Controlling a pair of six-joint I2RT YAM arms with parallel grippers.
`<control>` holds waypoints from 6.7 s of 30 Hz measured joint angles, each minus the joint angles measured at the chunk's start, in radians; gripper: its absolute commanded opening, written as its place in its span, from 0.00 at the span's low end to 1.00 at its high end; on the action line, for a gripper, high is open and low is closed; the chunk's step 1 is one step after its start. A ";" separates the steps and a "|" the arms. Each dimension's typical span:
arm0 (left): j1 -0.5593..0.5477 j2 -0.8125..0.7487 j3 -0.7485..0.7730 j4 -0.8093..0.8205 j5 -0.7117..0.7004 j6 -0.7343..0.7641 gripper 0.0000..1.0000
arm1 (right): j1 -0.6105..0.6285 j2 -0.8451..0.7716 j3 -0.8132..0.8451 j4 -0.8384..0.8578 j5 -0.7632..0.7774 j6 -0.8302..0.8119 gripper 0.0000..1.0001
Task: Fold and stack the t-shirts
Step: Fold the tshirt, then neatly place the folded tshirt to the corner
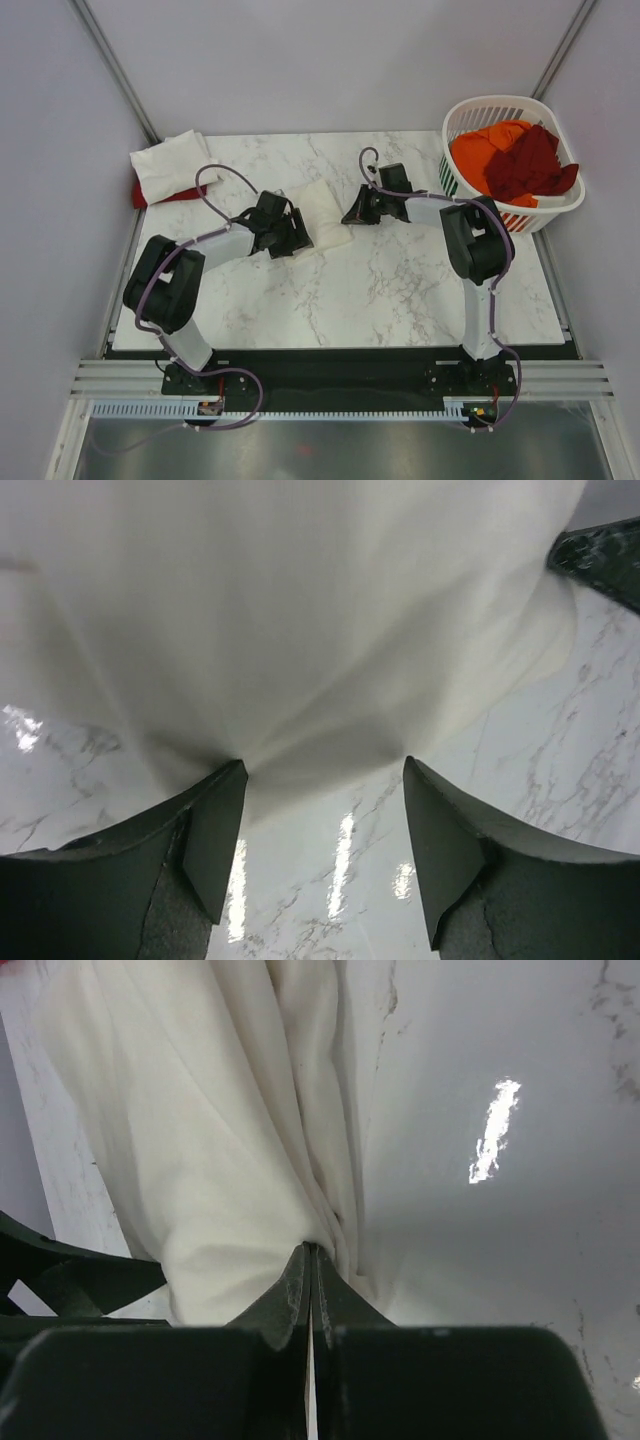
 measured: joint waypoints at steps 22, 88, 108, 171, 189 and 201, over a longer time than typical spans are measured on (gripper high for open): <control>0.014 -0.263 0.183 -0.277 -0.100 0.097 0.81 | 0.047 -0.156 0.240 -0.246 0.135 -0.090 0.04; 0.353 0.124 0.050 0.174 0.253 0.129 0.81 | 0.109 -0.550 -0.071 -0.465 0.352 -0.146 0.53; 0.333 0.249 0.136 0.226 0.373 0.080 0.02 | 0.109 -0.548 -0.047 -0.511 0.364 -0.173 0.53; 0.947 0.480 1.132 -0.646 -0.056 0.341 1.00 | 0.089 -0.659 -0.101 -0.442 0.168 -0.159 0.56; 0.723 0.323 0.989 -0.483 -0.079 0.214 0.69 | 0.089 -0.659 -0.114 -0.423 0.144 -0.151 0.56; 0.674 0.437 1.004 -0.460 -0.121 0.174 0.46 | 0.089 -0.659 -0.119 -0.418 0.144 -0.152 0.56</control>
